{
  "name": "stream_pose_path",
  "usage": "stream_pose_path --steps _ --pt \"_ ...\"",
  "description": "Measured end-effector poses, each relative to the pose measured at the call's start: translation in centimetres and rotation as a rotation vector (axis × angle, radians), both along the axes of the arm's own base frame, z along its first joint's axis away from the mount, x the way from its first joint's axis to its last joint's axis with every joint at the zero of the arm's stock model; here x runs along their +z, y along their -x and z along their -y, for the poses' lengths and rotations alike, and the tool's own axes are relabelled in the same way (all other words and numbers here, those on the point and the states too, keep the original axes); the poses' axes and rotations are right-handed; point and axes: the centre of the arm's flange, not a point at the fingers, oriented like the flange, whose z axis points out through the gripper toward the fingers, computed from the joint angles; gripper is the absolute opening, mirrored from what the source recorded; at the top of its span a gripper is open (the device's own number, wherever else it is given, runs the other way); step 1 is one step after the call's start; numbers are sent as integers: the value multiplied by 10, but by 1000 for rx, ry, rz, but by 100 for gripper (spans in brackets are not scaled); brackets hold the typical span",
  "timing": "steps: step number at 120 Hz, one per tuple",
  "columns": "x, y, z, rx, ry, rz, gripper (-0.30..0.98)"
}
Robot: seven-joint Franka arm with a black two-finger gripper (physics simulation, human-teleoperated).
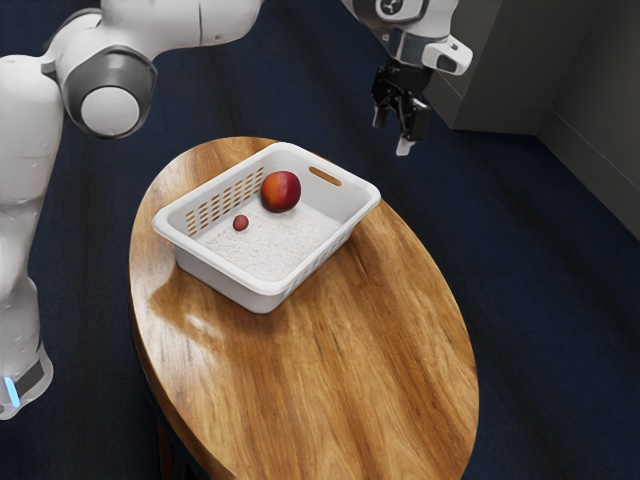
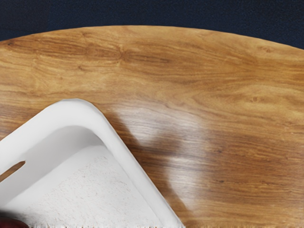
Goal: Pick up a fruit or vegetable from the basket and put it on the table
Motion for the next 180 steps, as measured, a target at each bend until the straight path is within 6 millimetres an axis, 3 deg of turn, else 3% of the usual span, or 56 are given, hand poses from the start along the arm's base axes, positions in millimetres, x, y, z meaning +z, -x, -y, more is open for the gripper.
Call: stream_pose_path --steps 22,34,42,56,67,81,91,112,136,153,180 --pt "0 2 0 16 3 -9 68" --pt "30 20 7 8 7 27 68" --pt "34 27 11 6 -5 11 68" --pt "-12 30 17 -33 -21 -117 68" --pt "-46 68 8 -87 -10 -193 68" --pt "-75 112 -8 -178 8 -216 68" --pt "-94 132 -3 -281 14 -218 68" --pt "-95 150 11 -495 6 -175 68" --pt "-108 202 10 -685 41 -171 68" --pt "-138 239 -2 -767 88 -191 68" --pt "-158 243 -16 -876 108 -169 68"
